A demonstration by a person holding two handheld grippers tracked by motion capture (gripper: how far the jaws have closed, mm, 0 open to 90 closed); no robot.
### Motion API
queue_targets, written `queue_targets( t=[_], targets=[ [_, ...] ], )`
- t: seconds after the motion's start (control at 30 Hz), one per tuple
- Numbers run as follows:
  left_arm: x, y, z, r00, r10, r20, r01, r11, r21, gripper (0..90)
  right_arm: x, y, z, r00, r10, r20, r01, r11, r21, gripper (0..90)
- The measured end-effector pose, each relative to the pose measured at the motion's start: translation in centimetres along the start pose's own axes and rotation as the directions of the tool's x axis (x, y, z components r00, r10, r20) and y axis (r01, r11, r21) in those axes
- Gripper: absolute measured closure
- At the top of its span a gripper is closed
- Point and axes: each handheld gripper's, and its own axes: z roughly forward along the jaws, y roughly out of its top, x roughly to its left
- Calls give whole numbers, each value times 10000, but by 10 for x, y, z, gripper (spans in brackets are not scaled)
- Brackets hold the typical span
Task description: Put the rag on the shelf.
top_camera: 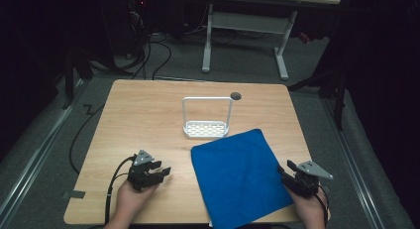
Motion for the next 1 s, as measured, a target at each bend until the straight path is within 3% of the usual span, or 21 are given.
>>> queue_targets(
  t=[0.13, 0.33, 0.37, 0.43, 0.47, 0.5, 0.53, 0.6, 0.63, 0.67, 0.73, 0.77, 0.87, 1.0],
  targets=[
    [-10, 3, 3, 9997, 92, 209, -93, 9999, 52, 611, -3, 0, -1, 10000, 42, -20, -42, 10000, -50, 565],
    [-49, 16, 20, 9919, 652, 1087, -675, 9976, 180, 787, -6, 0, 0, 9997, 101, -231, -102, 9999, -27, 617],
    [-49, 16, 20, 9919, 652, 1087, -675, 9976, 180, 812, -6, 0, 0, 9997, 101, -231, -102, 9999, -27, 617],
    [-72, 21, 32, 9825, 980, 1583, -1042, 9941, 314, 849, -5, 1, 1, 9992, 28, -406, -26, 10000, 49, 724],
    [-72, 21, 32, 9825, 980, 1583, -1042, 9941, 314, 868, -4, 2, 0, 9988, -32, -483, 35, 10000, 65, 800],
    [-85, 24, 38, 9742, 1270, 1867, -1353, 9903, 323, 882, -3, 3, 0, 9986, -97, -527, 102, 9999, 95, 848],
    [-85, 24, 38, 9742, 1270, 1867, -1353, 9903, 323, 894, -3, 3, 0, 9986, -97, -527, 102, 9999, 95, 848],
    [-104, 27, 47, 9613, 1645, 2210, -1777, 9832, 410, 900, -3, 4, 1, 9971, -339, -686, 351, 9993, 162, 900],
    [-104, 27, 47, 9613, 1645, 2210, -1777, 9832, 410, 900, -3, 4, 1, 9971, -339, -686, 351, 9993, 162, 900],
    [-111, 28, 53, 9552, 1857, 2303, -2026, 9779, 515, 900, -2, 4, 5, 9964, -445, -715, 472, 9982, 369, 900],
    [-114, 28, 56, 9529, 1927, 2344, -2116, 9756, 583, 900, -2, 3, 8, 9958, -538, -736, 578, 9969, 529, 900],
    [-118, 26, 61, 9492, 2083, 2360, -2306, 9704, 713, 900, -2, 2, 10, 9957, -518, -763, 566, 9965, 623, 900],
    [-118, 24, 66, 9476, 2202, 2312, -2459, 9652, 887, 900, -2, 1, 15, 9954, -542, -794, 605, 9951, 781, 900],
    [-117, 24, 66, 9478, 2191, 2316, -2443, 9659, 862, 900, -2, 0, 19, 9949, -588, -823, 664, 9935, 928, 900]
  ],
)
